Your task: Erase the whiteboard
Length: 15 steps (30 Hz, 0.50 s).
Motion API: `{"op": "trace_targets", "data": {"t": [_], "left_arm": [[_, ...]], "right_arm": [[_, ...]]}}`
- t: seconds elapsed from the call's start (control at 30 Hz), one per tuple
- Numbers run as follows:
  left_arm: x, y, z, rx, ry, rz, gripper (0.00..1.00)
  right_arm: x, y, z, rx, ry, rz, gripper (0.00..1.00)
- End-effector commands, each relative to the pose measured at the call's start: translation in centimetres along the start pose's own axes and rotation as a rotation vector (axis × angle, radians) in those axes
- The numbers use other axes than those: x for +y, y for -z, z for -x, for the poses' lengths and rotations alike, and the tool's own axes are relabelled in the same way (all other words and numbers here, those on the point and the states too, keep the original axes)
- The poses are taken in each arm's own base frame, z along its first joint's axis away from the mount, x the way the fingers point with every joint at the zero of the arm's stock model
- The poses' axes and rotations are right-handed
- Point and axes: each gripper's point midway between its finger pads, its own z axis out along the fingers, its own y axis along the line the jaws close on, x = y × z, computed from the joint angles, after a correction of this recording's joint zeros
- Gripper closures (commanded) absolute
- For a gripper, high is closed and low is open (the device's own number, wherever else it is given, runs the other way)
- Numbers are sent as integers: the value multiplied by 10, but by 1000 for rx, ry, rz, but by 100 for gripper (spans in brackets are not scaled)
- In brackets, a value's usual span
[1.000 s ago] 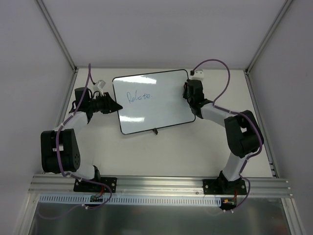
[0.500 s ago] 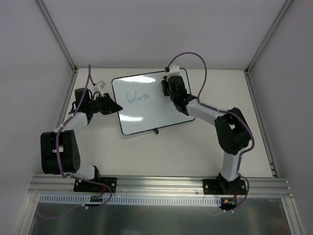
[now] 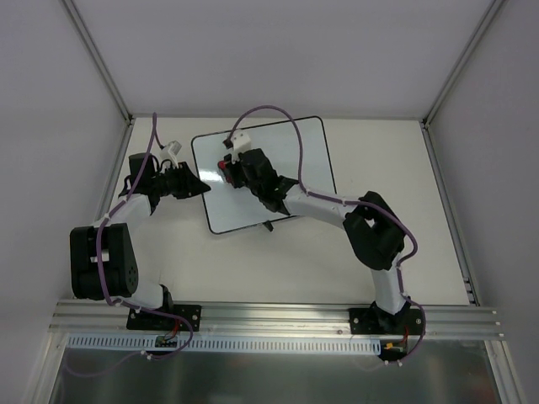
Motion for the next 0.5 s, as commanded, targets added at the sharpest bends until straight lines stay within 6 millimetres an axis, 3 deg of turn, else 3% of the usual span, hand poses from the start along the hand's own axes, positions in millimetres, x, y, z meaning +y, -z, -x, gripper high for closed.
{"op": "trace_targets", "data": {"t": [0.0,0.07,0.17,0.2,0.27,0.37,0.47], "left_arm": [[3,0,6,-26,-93,36,100],[2,0,7,-28,-96,36,100],[1,1,7,-30,-97,35,100],[2,1,8,-31,-95,36,100],[1,1,8,-32,-96,36,100],[0,2,8,-34,-104,34,100],[0,3,10,-40,-114,38,100]], "right_arm": [[30,4,-55,150,21,81,100],[21,8,-62,161,23,35,100],[-21,15,-59,146,28,-131,100],[-47,20,-60,149,4,-199,100],[-75,25,-61,149,-19,-274,100],[-145,47,-68,158,-41,-469,100],[-177,60,-63,144,-71,-546,100]]}}
